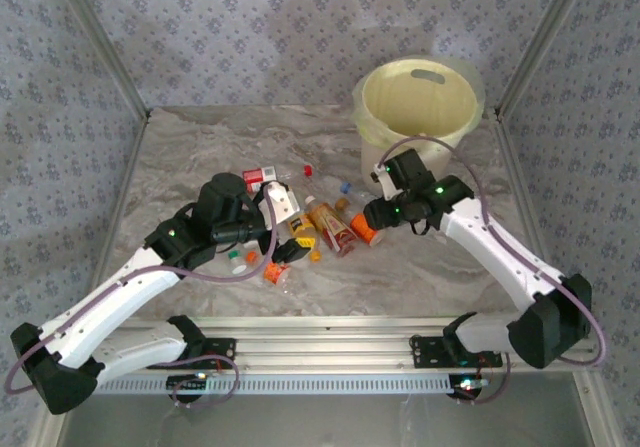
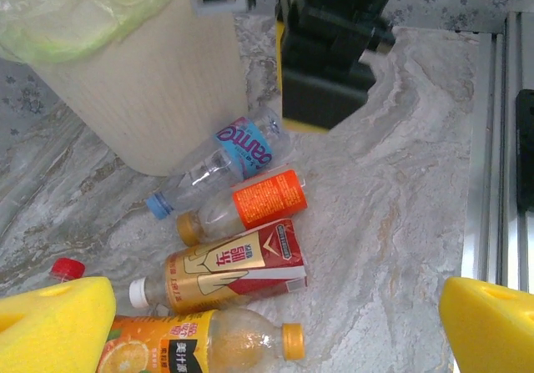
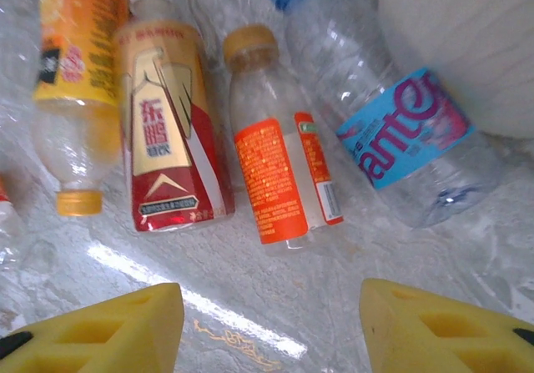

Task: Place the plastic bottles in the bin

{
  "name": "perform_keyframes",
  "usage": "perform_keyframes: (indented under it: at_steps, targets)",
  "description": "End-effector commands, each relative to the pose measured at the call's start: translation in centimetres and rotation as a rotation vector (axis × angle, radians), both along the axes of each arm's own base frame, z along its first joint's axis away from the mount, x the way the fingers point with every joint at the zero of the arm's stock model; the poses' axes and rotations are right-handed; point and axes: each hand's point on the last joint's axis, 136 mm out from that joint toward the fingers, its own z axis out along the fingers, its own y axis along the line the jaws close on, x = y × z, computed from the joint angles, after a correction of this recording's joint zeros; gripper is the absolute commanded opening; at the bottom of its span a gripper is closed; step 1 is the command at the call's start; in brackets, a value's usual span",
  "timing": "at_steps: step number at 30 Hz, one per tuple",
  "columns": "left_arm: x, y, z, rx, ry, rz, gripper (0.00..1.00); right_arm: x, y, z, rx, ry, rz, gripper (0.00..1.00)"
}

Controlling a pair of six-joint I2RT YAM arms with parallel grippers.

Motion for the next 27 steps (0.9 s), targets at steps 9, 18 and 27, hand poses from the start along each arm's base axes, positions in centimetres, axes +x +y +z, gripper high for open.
perform_keyframes:
  at_steps: [9,18,27]
  targets:
    - [-0.8,-0.9,0.4,-0.021,0.024,-0.059,1.00,1.2,0.8,-5.5,-0.077,0.091,0.030,0.59]
    - [-0.8,-1.3,0.1,-0.024,0.050,-0.067,1.00,1.8,1.0,-8.6,-0.138,0.137,0.065,0.60]
    - [-0.6,-1.3,-0.1,-0.019,0.054,-0.062,1.00,2.4,0.7,-10.7,-0.207,0.172,0.066,0.64]
